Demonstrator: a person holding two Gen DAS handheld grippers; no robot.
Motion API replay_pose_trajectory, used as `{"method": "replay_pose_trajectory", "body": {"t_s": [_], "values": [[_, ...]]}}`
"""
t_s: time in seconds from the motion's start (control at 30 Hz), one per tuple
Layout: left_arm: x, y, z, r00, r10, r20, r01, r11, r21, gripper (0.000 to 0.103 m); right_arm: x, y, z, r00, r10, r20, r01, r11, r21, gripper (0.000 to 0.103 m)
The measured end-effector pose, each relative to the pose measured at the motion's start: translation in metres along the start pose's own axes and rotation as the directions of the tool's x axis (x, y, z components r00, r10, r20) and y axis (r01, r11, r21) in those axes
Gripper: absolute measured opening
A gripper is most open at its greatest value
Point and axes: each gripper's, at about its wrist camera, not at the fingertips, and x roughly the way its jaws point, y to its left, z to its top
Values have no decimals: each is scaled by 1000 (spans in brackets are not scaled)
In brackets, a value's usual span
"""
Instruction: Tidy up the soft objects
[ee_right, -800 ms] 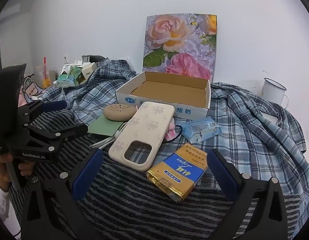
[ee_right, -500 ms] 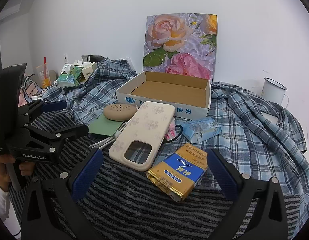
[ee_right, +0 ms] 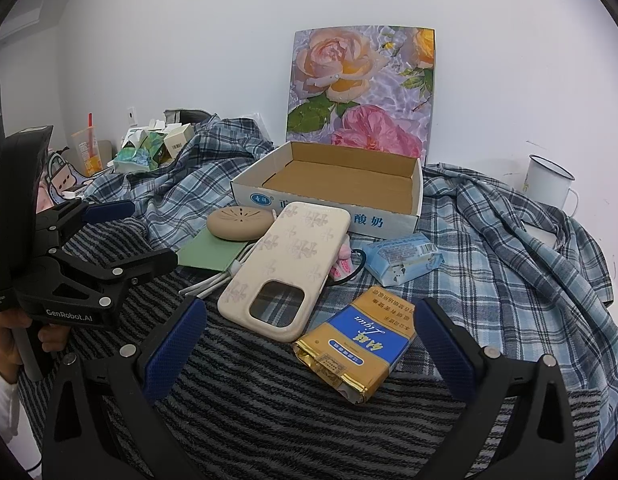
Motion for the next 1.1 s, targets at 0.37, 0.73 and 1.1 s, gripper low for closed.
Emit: {"method": "replay_pose_trajectory", "body": {"t_s": [0.37, 0.73, 1.1], "values": [[1, 0, -1, 1000, -1, 0, 1, 1000, 4, 103, 2, 2, -1, 1000, -6, -6, 6, 1000, -10, 103], [1, -1, 0, 1000, 1, 0, -1, 1000, 6, 103, 2, 4, -1, 1000, -8, -9, 8, 1000, -18, 103], [1, -1, -1, 1000, 2, 0, -2, 1000, 7, 103, 2, 4, -1, 1000, -8, -9, 7, 1000, -17, 103]]}}
